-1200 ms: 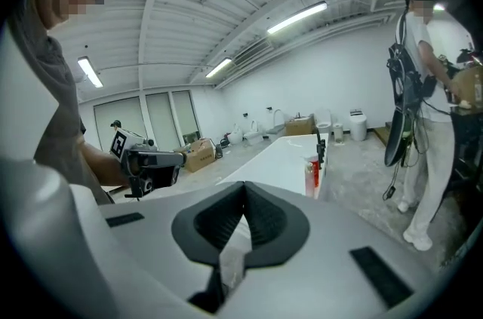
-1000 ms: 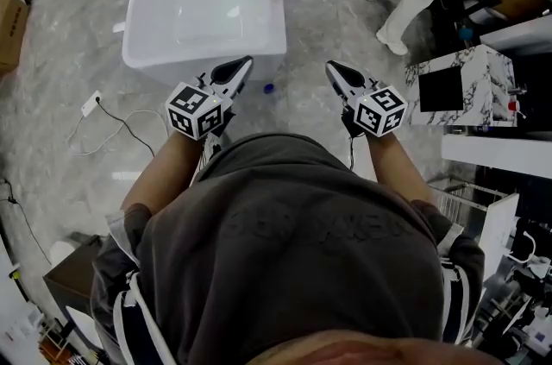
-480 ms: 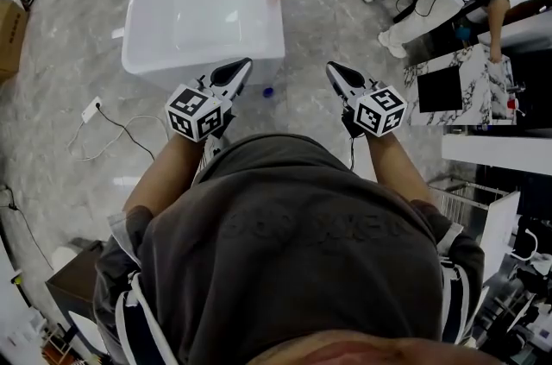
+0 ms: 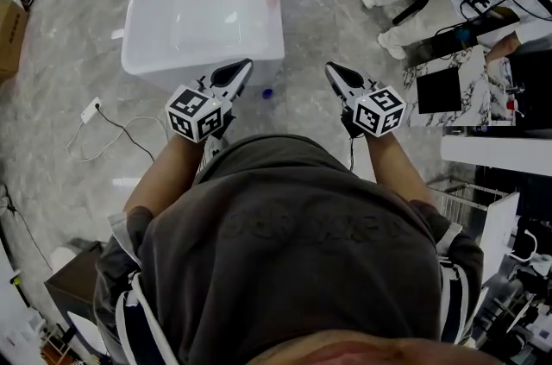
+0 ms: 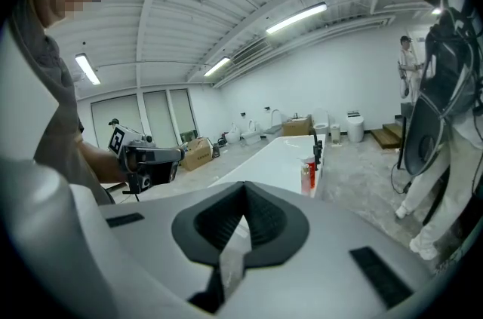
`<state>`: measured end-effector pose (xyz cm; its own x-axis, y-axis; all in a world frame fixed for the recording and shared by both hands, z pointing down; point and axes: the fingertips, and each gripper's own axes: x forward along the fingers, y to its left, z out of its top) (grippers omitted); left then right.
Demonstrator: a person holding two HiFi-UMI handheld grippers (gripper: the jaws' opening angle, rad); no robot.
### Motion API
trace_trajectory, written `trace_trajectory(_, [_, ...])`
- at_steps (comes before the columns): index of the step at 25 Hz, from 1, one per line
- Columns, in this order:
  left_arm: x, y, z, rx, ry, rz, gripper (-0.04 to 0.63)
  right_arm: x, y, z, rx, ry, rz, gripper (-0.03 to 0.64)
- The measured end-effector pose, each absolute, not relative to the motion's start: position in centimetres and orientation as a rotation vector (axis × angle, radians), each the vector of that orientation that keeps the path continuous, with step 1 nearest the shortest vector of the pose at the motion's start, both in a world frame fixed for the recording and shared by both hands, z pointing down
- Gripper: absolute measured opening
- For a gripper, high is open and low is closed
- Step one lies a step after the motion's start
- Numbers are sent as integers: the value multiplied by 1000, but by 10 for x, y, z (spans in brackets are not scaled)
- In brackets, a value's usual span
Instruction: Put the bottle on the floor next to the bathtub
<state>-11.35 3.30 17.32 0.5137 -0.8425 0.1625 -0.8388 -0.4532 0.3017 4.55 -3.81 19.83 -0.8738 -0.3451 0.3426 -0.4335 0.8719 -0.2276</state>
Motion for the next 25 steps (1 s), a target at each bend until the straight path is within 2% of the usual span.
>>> trace_trajectory(25, [-111,34,172,2423,-1381,-18,5,42,-36,196,561,-2734,374,-9])
